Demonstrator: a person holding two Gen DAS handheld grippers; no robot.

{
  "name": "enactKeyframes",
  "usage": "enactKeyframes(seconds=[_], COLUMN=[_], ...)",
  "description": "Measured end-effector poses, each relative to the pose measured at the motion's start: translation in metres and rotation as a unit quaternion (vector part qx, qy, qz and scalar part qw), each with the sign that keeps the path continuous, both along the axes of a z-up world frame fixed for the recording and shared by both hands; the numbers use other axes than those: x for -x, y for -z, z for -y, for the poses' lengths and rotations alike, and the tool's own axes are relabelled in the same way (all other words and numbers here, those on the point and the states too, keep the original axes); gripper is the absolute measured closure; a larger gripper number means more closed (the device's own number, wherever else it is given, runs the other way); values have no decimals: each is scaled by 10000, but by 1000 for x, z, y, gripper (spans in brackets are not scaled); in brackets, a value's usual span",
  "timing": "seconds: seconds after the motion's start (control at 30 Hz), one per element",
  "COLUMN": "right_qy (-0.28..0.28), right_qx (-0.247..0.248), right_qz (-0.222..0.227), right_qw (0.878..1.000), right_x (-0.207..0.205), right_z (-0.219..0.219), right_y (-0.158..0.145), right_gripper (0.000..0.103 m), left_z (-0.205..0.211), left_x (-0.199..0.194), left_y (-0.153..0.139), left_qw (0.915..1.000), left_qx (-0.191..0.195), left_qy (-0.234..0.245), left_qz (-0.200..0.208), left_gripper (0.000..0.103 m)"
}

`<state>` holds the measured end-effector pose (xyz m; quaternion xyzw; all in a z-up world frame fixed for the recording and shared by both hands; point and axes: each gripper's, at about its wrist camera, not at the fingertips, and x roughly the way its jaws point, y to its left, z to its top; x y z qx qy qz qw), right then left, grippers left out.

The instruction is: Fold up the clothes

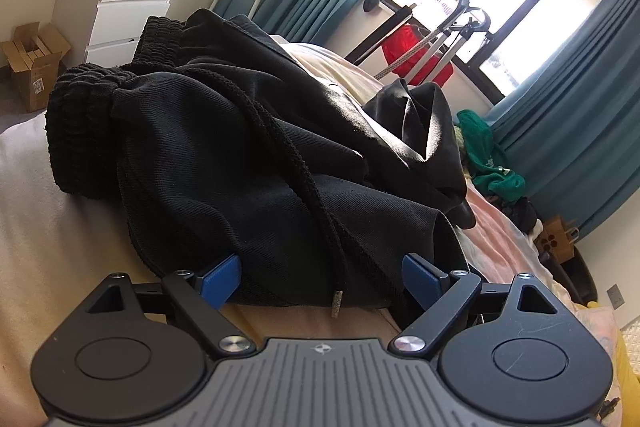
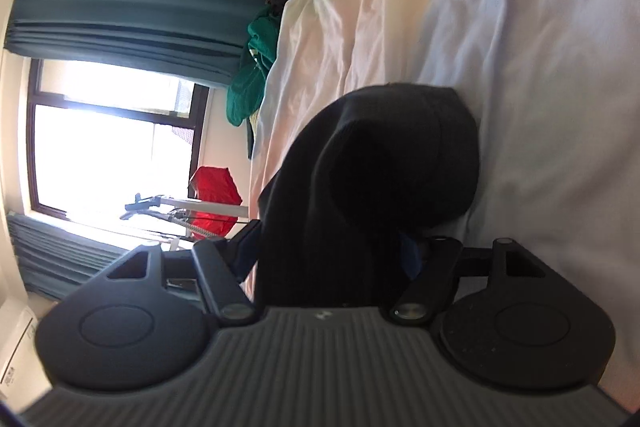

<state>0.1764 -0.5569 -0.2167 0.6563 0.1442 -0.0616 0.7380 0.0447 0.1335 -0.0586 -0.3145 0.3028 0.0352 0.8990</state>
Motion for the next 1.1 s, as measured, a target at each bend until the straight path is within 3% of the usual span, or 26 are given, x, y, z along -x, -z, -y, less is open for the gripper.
enactKeyframes(seconds=[0.1,0.17,0.23,0.3,0.37,0.47,0.6,0.77,0.9,1.0,1.1], right_qy=[258,379,483,448,517,646,720,229,101,19,-197], right_qx=[-420,-215,235,807,1445,2446,2699,2465,2691,3004,2991], right_qz=[203,339,445,288,355,609,49,-1231,-1254,-1479,-1528], right_qw=[9986,9985,9976,9953,9875,9656,9602,9610,9549,9423,9417], right_x=[-6,-9,-10,-12,-6,7,18,15,24,29,33], right_z=[22,27,30,28,24,16,20,32,21,7,2], right_y=[16,6,-10,-30,-53,-88,-84,-36,-40,-48,-51], right_gripper=[34,33,50,95,95,96,96,95,95,92,86], left_z=[3,3,3,1,-1,-5,-17,-37,-58,-76,-98], left_x=[-2,-2,-1,-1,1,3,7,17,29,41,50], left_y=[1,1,0,-1,-4,-8,-11,-15,-25,-36,-39], left_qw=[10000,10000,10000,9999,9996,9992,9980,9946,9909,9879,9851], left_qx=[-78,-85,-58,8,52,106,352,722,853,757,740], left_qy=[27,20,1,-25,-49,-116,-279,-596,-891,-1211,-1512], left_qz=[4,37,79,153,260,375,438,451,548,609,358], left_gripper=[14,14,14,14,14,14,14,14,14,12,7])
